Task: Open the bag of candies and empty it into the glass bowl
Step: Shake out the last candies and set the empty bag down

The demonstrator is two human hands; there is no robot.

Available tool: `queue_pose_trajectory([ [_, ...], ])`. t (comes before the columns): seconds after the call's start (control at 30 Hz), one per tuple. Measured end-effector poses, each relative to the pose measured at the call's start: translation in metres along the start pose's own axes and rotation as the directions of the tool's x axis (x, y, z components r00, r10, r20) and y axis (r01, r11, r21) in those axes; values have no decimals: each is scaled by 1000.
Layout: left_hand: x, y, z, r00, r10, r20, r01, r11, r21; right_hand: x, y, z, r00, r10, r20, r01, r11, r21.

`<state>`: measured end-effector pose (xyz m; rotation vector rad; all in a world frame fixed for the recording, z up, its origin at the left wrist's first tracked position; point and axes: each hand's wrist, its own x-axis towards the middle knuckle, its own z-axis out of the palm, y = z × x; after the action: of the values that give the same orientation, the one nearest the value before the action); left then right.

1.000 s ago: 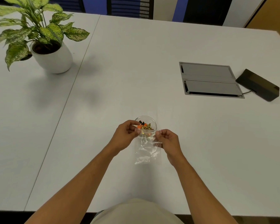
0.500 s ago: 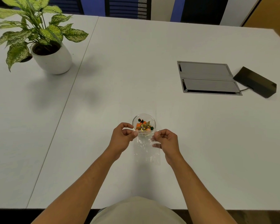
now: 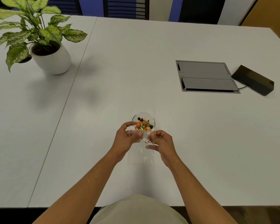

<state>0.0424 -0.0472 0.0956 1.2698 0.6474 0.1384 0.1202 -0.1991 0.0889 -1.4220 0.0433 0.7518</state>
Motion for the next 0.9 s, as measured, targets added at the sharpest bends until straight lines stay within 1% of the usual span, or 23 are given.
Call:
queue_pose_trajectory([
  [0.13, -1, 1, -1, 1000, -15, -22, 16, 1000, 24, -3, 0, 0, 997, 9, 83, -13, 999, 52],
  [0.2, -2, 2, 0, 1000, -14, -27, 16, 998, 55, -5, -1, 3, 994, -4, 107, 0, 999, 32],
  [0.33, -4, 0, 3, 999, -2, -33, 5, 996, 93, -5, 0, 9, 998, -43, 53, 47, 996, -75],
  [0.47, -5, -3, 5, 998, 8, -69, 3, 987, 162, -3, -1, 13, 1000, -9, -3, 8, 983, -181],
  [0.53, -5, -4, 6, 996, 2, -85, 11, 987, 160, -1, -2, 15, 1000, 6, -28, -11, 978, -210],
  [0.63, -2, -5, 6, 995, -1, -98, 17, 985, 169, 1, -2, 18, 998, 18, -57, -30, 975, -221],
  [0.77, 1, -5, 3, 998, 7, -60, 3, 986, 164, 3, -2, 16, 997, 39, -69, -52, 976, -211],
  [0.9, 2, -10, -2, 1000, -16, -26, 19, 993, 116, 3, 0, 11, 997, 62, -49, -70, 978, -196],
])
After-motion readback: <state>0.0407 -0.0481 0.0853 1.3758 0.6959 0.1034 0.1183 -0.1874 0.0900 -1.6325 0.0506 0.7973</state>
